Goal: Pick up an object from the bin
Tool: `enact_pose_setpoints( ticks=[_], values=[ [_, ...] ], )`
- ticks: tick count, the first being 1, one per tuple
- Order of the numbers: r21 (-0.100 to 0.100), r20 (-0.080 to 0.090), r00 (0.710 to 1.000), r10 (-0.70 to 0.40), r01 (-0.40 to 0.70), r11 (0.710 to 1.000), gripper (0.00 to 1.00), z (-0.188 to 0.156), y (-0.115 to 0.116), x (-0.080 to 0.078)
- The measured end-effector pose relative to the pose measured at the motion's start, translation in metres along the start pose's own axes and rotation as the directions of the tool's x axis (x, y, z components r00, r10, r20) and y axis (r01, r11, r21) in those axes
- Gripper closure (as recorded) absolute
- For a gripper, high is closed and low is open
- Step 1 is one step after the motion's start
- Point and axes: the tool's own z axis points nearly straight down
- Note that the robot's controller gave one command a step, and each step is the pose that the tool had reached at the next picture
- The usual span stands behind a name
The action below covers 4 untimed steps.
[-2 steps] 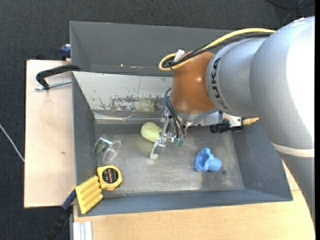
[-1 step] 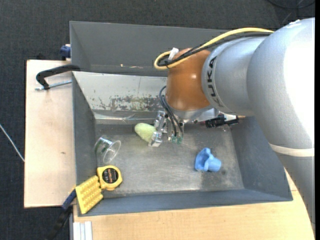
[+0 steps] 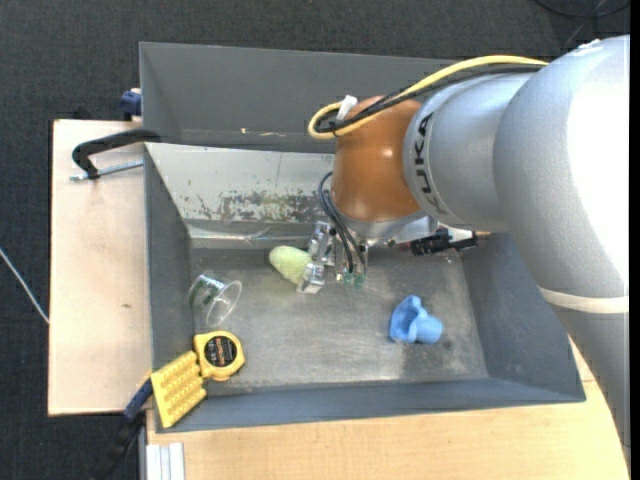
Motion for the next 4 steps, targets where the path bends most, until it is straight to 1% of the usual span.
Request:
enact_pose_setpoints(
  ticks=[3,4],
  values=[
    [0.002,0.007,1.000,0.000,0.000,1.000,1.00,-0.0023,0.0001,-0.0004],
    [0.004,0.004,1.000,0.000,0.000,1.000,1.00,-0.0067,0.0000,0.0002]
  ],
)
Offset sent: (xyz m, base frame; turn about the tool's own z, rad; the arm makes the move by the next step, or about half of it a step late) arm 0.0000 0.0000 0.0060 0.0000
